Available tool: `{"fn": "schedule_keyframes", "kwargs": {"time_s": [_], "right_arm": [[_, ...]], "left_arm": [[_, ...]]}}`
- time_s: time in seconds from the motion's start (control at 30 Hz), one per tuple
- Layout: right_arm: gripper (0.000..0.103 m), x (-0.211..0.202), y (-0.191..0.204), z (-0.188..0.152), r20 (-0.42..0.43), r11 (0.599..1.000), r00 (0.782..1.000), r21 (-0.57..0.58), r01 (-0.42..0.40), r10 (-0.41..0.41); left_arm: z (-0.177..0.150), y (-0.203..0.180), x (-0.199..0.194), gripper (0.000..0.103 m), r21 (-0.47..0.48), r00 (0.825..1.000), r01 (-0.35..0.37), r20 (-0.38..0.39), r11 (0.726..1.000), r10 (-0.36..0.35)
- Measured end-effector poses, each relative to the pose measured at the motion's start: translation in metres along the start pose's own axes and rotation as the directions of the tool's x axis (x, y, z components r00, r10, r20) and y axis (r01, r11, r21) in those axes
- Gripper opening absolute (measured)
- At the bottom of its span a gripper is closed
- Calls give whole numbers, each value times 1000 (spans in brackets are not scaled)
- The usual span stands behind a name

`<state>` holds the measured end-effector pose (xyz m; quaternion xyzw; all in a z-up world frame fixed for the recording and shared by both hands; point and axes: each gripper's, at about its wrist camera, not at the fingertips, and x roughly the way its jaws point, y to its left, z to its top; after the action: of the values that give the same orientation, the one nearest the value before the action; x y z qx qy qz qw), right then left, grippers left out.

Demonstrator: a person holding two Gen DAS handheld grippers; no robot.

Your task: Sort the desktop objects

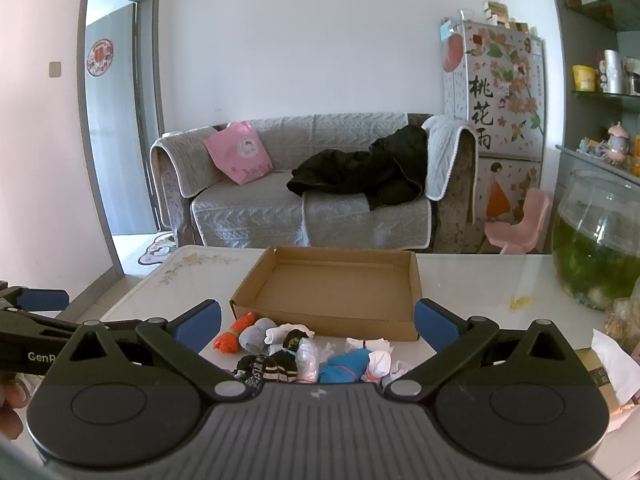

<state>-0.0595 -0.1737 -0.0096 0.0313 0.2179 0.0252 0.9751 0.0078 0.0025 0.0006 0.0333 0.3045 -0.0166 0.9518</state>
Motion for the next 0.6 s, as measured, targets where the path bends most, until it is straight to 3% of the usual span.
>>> {"fn": "schedule_keyframes", "kwargs": {"time_s": [0.6], "right_arm": [[103,8,-2,-3,-18,1000,1000,6,3,-3]], "left_arm": [[-1,3,11,103,-6,1000,10,-18,1000,-10]]}}
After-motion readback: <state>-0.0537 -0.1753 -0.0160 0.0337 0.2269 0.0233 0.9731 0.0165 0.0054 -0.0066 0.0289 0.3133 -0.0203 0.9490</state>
